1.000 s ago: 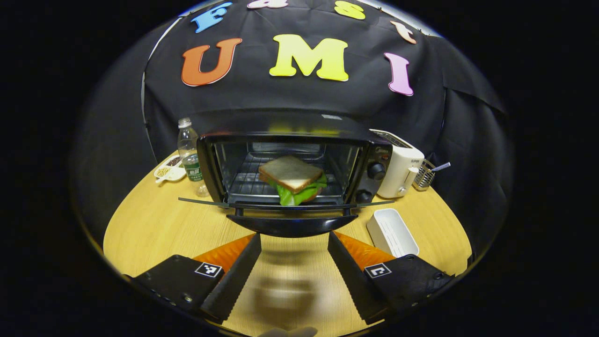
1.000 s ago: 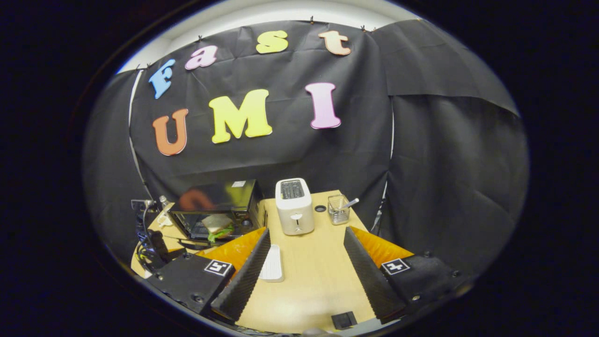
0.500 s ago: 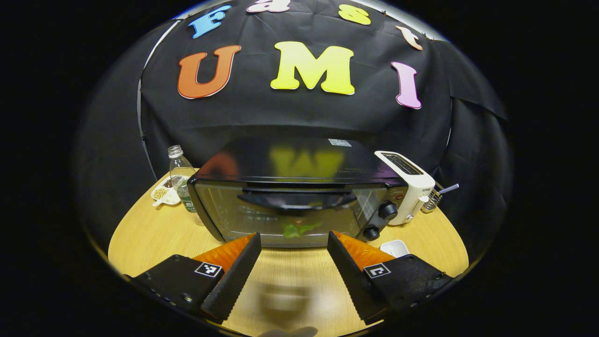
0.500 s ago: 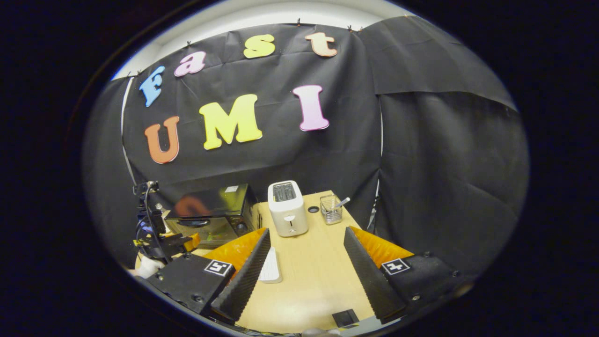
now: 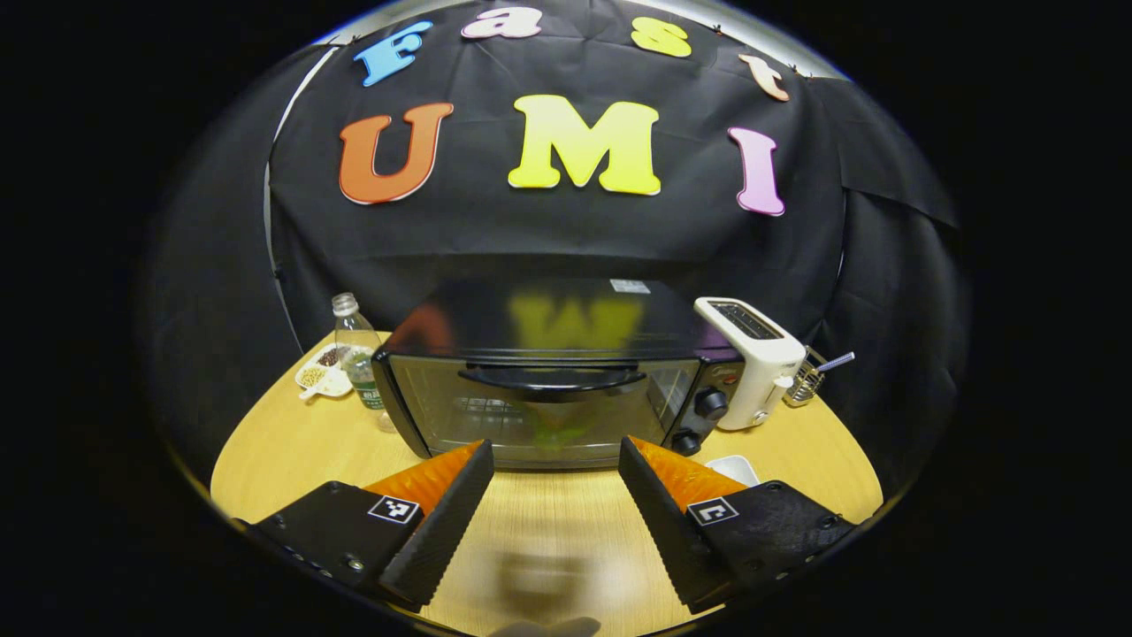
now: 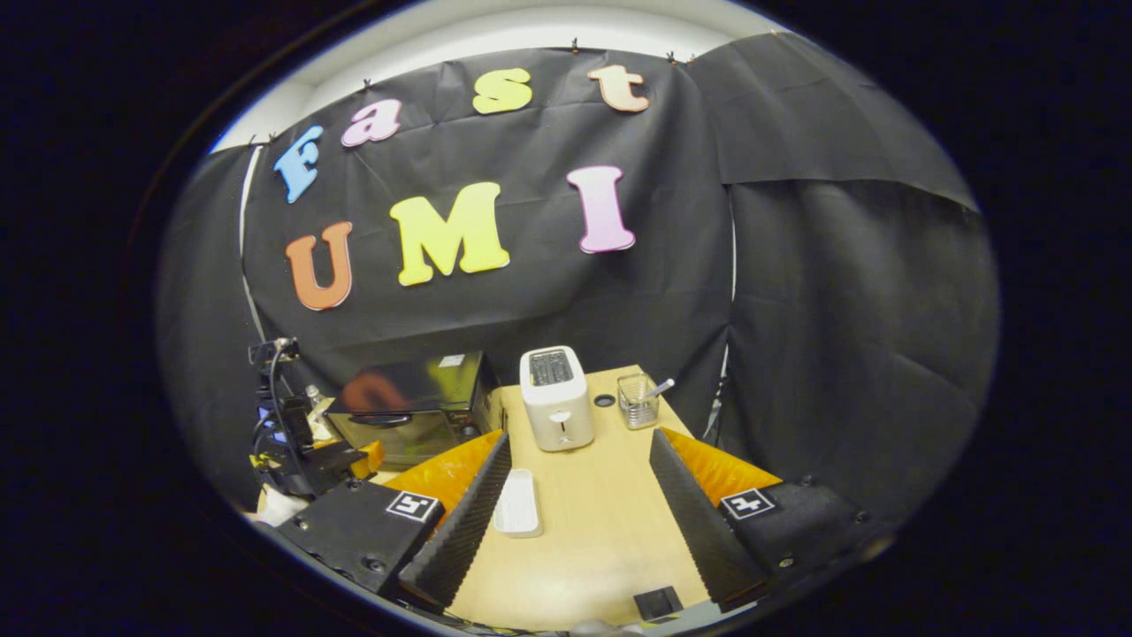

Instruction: Open the electric oven with the left hand, put the food in, and close the electric oven.

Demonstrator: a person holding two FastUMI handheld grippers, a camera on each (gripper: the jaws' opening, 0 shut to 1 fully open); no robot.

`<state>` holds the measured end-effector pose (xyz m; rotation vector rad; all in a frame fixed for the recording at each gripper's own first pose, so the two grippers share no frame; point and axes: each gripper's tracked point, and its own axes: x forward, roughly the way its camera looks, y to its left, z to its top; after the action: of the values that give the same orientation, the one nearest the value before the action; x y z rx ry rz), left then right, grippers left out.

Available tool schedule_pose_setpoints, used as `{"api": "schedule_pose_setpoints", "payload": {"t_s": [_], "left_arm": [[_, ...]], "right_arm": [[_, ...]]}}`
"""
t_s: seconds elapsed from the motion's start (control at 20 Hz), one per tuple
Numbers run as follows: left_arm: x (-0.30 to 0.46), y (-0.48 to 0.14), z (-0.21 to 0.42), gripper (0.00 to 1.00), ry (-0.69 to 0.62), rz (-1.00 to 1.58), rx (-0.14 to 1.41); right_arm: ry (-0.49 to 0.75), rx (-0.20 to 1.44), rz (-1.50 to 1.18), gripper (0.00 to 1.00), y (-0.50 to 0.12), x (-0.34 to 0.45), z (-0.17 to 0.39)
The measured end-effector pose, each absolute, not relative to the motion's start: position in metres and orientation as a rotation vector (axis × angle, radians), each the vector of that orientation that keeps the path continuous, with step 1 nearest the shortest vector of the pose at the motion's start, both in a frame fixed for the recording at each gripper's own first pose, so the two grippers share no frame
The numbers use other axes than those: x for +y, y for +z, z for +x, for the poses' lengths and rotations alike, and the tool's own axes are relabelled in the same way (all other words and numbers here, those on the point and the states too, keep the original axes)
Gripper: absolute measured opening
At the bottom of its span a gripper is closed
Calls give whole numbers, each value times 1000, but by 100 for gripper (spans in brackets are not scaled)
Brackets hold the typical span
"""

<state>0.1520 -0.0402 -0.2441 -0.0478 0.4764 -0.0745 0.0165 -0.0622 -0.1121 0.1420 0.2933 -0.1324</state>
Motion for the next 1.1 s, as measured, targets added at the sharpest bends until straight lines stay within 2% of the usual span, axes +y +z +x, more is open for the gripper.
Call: {"api": "schedule_pose_setpoints", "payload": {"t_s": [0.25, 0.3, 0.35, 0.4, 0.45, 0.6, 0.65, 0.7, 0.75, 0.8, 0.85, 1.1], "left_arm": [[-37, -148, 114, 94, -61, -48, 300], [-36, -127, 105, 94, -60, -47, 256], [-34, -104, 97, 94, -53, -43, 217], [-30, -84, 88, 94, -46, -37, 179], [-27, -62, 76, 94, -38, -30, 148], [-14, -7, 48, 94, -3, -34, 63], [-11, 6, 40, 94, 5, -43, 44], [-11, 14, 34, 94, 7, -52, 38], [-17, 17, 22, 93, 12, -61, 25], [-16, 23, 15, 93, 11, -68, 19], [-14, 28, 10, 93, 19, -64, 16], [-5, 32, -4, 93, 40, -23, 14]], "right_arm": [[-65, 234, 121, 100, -85, -52, 21], [-45, 220, 118, 90, -79, -48, 22], [-28, 205, 112, 100, -74, -46, 23], [-14, 185, 106, 91, -66, -43, 25], [-1, 164, 103, 100, -58, -40, 26], [34, 101, 92, 100, -29, -30, 28], [45, 76, 89, 91, -19, -27, 26], [56, 60, 89, 100, -11, -22, 26], [67, 43, 84, 90, -4, -18, 28], [72, 28, 71, 90, 2, -15, 27], [73, 11, 54, 100, 8, -12, 28], [100, -16, 52, 100, 23, 12, 29]]}}
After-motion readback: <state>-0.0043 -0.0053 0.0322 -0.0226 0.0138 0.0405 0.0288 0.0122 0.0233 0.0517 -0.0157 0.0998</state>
